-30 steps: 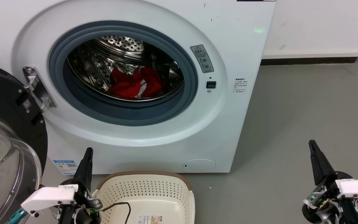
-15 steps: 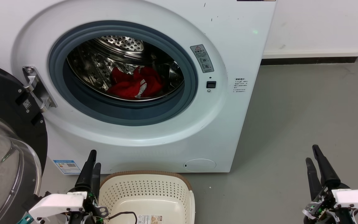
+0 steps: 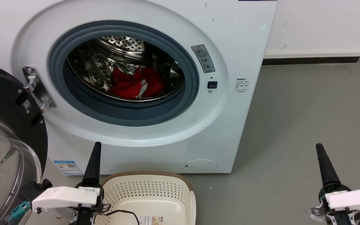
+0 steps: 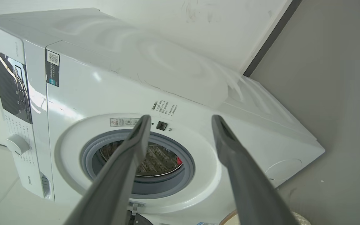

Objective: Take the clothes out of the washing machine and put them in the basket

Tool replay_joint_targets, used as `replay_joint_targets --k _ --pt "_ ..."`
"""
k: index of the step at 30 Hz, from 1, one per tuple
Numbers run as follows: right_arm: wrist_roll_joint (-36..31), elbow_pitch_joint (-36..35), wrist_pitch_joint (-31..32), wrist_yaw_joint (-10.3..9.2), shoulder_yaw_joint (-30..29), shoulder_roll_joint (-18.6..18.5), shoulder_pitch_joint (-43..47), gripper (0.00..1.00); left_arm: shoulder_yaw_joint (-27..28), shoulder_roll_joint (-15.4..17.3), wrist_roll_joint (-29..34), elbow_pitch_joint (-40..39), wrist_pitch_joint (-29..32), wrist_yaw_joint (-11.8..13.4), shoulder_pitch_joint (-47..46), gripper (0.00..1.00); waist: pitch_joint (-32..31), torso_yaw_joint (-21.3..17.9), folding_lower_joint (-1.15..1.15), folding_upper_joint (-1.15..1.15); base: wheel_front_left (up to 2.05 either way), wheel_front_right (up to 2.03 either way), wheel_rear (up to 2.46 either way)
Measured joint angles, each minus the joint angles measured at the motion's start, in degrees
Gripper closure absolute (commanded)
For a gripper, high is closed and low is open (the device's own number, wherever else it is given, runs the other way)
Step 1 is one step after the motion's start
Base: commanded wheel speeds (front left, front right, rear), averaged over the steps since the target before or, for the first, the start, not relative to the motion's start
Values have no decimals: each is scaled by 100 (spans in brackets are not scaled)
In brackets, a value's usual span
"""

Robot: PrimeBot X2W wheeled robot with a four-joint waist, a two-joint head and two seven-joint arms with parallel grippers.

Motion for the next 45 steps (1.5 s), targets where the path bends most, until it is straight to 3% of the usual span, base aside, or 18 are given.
replay_joint_targets --k 11,20,45 --pt "-1616 -285 -252 0 118 0 138 0 -188 8 1631 -174 -259 0 -48 0 7 1 0 0 0 0 0" --pt "-2560 -437 -312 0 157 -1 255 0 -368 79 2740 -191 -432 92 -51 0 7 4 0 0 0 0 0" --pt "-4519 -887 -423 0 162 -2 474 0 -730 307 4461 -81 -833 480 -152 0 22 26 0 0 0 0 0"
